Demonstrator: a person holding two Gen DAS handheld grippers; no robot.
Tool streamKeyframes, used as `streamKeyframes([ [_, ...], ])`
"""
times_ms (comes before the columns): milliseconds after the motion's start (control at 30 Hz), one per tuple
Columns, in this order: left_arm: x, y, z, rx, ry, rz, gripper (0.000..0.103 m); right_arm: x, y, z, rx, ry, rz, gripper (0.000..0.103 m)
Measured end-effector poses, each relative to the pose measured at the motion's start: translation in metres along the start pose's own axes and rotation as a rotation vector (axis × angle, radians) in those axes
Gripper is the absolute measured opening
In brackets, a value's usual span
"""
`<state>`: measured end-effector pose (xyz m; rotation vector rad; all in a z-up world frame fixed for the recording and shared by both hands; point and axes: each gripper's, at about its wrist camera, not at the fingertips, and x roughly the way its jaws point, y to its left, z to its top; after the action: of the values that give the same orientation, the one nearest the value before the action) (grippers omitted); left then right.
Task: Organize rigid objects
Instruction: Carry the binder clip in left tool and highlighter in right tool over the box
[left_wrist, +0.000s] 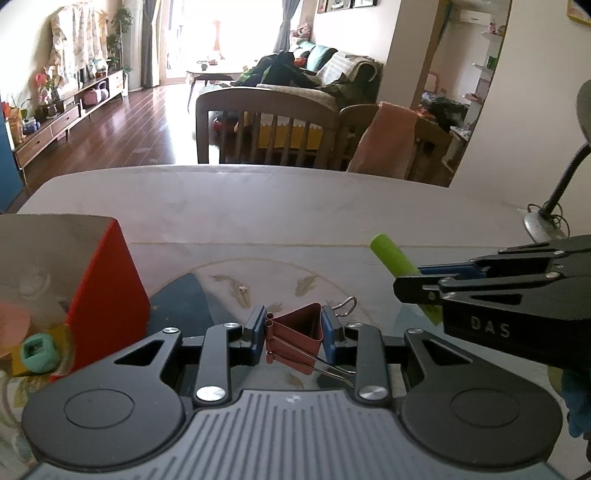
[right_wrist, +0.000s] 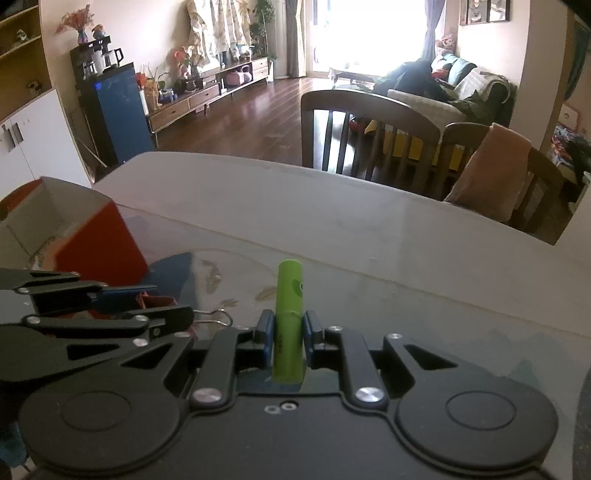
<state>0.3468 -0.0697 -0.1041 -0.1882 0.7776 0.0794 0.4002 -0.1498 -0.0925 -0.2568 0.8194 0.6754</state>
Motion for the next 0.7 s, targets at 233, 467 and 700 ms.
streamKeyframes([
  [233, -0.035, 0.0, 0.008, 0.013, -0.016, -0.009, 0.03, -0.035, 0.016, 0.003, 0.005, -0.025, 0.006, 0.015],
  [467, -0.066, 0.019, 0.016, -0.02, -0.02, -0.025, 0.03, -0.063, 0.039, 0.007, 0.014, -0.052, 0.015, 0.016],
  [700, -0.096, 0.048, 0.02, -0.014, -0.037, -0.034, 0.03, -0.082, 0.071, 0.011, 0.01, -0.075, 0.02, 0.016],
])
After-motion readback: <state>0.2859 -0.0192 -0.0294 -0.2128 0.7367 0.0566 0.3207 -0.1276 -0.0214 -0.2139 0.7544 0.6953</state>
